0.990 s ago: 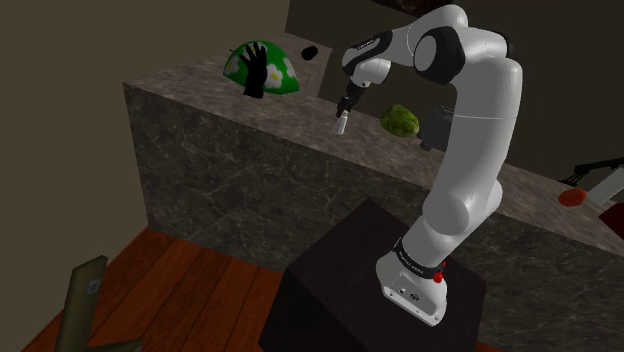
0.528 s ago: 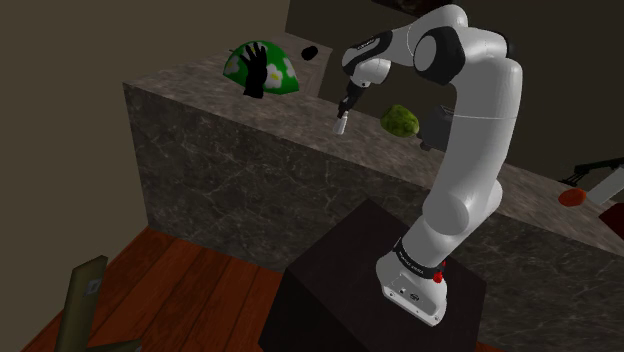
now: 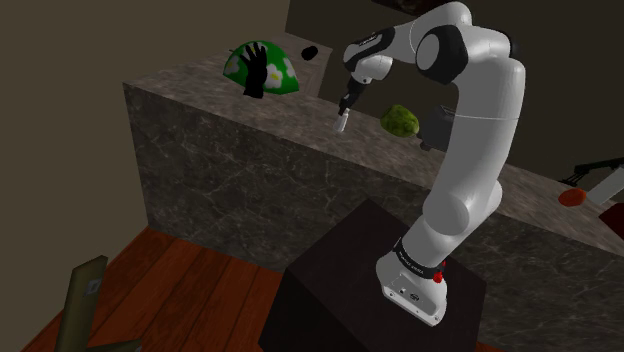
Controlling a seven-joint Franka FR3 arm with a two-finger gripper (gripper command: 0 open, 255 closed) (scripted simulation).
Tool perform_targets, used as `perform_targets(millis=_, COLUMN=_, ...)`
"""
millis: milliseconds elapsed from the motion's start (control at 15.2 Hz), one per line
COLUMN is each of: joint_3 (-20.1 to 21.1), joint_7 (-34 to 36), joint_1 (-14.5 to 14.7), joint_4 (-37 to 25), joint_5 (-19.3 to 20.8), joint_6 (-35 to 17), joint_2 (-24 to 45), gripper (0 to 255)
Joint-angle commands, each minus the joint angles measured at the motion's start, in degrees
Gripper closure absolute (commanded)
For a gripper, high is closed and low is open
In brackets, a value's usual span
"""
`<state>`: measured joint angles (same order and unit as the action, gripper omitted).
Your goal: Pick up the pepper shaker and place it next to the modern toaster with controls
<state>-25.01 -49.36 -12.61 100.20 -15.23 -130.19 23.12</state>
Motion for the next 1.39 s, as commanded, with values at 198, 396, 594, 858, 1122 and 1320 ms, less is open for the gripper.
perform_targets(millis=198, joint_3=-0.58, joint_7=0.76, joint_1=0.23, joint_4=-1.87, joint_5=1.13, joint_6=3.29, joint_2=-1.58, gripper=255)
perform_targets(millis=396, joint_3=-0.84, joint_7=1.21, joint_1=0.35, joint_4=-3.1, joint_5=1.72, joint_6=5.24, joint_2=-2.39, gripper=255)
perform_targets(millis=594, joint_3=-1.07, joint_7=1.63, joint_1=0.43, joint_4=-4.47, joint_5=2.25, joint_6=7.23, joint_2=-3.1, gripper=255)
perform_targets(millis=858, joint_3=-1.33, joint_7=2.12, joint_1=0.48, joint_4=-6.5, joint_5=2.86, joint_6=9.96, joint_2=-3.89, gripper=255)
perform_targets(millis=1122, joint_3=-1.54, joint_7=2.56, joint_1=0.46, joint_4=-8.79, joint_5=3.35, joint_6=12.76, joint_2=-4.49, gripper=255)
perform_targets(millis=1320, joint_3=-1.68, joint_7=2.84, joint_1=0.39, joint_4=-10.69, joint_5=3.64, joint_6=14.92, joint_2=-4.8, gripper=255)
